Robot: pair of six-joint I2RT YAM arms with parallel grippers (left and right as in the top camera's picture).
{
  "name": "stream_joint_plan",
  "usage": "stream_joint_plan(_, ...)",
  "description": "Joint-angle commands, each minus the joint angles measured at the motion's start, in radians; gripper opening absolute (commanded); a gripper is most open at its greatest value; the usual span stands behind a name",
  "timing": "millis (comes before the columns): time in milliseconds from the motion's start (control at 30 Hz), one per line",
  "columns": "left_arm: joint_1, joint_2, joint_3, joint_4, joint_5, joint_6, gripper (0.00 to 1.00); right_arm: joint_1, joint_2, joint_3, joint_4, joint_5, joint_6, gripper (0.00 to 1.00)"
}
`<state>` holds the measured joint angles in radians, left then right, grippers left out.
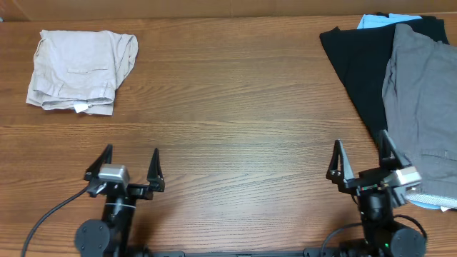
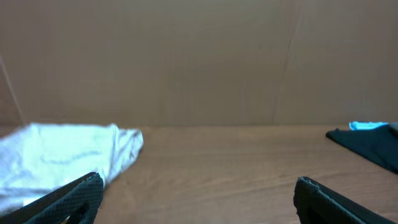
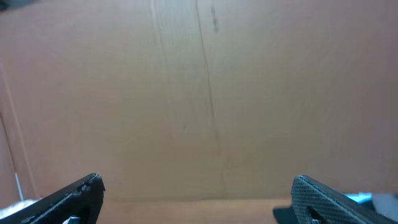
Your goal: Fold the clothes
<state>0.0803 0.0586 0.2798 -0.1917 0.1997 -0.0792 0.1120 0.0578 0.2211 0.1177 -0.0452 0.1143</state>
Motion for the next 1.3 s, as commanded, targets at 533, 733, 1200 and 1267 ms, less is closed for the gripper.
stream_joint_plan(533,0.005,0.742,0.867,-0.520,0.038,0.045,1.00,-0.003,0.791,0.932,-0.531,-0.013,-0.091,1.00)
stream_joint_plan(733,0.005,1.036,1.170,-0.755,0.037,0.106,1.00,-0.003,1.123,1.293,-0.867,-0.012,-0.123,1.00)
stream_joint_plan(1200,0.005,1.467,1.254,-0.784,0.040,0.110,1.00,-0.087,1.490,1.384,-1.004,0.069,-0.056,1.00)
stream_joint_plan(1267,0.005,1.503,1.254,-0.784,0.050,0.110,1.00,-0.152,1.510,1.384,-1.019,0.074,-0.002,1.00)
